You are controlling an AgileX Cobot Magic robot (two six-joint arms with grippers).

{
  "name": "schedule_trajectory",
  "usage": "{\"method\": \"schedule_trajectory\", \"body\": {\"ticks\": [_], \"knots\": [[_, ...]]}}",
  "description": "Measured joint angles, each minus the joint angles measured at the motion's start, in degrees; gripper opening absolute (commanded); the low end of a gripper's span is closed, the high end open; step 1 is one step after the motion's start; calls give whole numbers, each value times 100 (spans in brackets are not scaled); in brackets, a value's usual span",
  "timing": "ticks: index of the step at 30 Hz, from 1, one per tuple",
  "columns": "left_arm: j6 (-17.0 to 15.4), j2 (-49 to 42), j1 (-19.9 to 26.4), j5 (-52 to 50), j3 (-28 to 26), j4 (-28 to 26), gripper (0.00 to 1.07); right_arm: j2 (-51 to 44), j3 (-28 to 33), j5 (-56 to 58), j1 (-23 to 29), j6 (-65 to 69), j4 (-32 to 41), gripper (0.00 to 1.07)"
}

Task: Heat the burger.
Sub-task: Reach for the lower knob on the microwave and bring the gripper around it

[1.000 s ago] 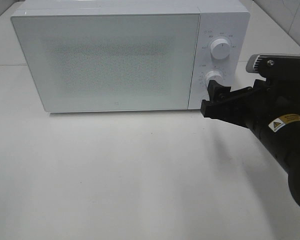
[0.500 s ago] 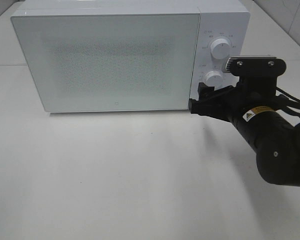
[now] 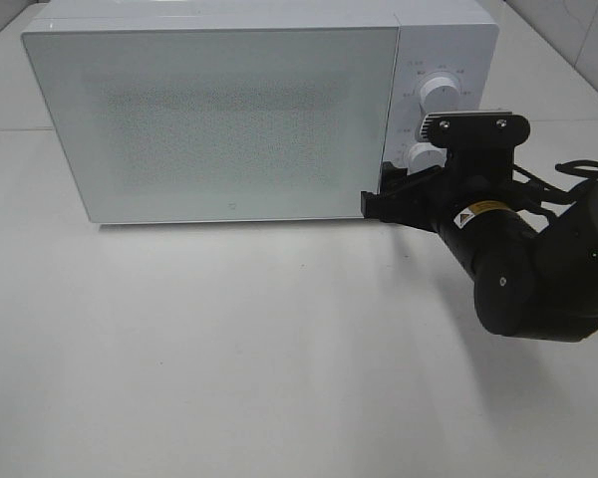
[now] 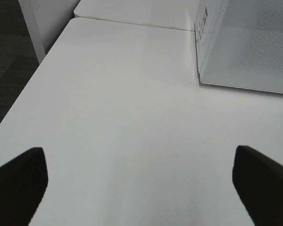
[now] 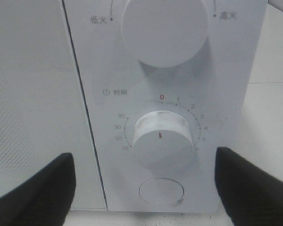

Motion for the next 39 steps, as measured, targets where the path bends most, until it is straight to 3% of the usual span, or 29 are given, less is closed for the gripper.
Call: {"method": "schedule_trajectory", "body": {"ticks": [26,32,39], "knots": [[0,0,0,0,0,0,101,390,-516,80,-372,-63,-258,76],[0,0,0,0,0,0,101,401,-527,132,-390,-63,-212,70],[0,0,0,0,0,0,101,401,-527,74,-367,-63,-201,69]]}}
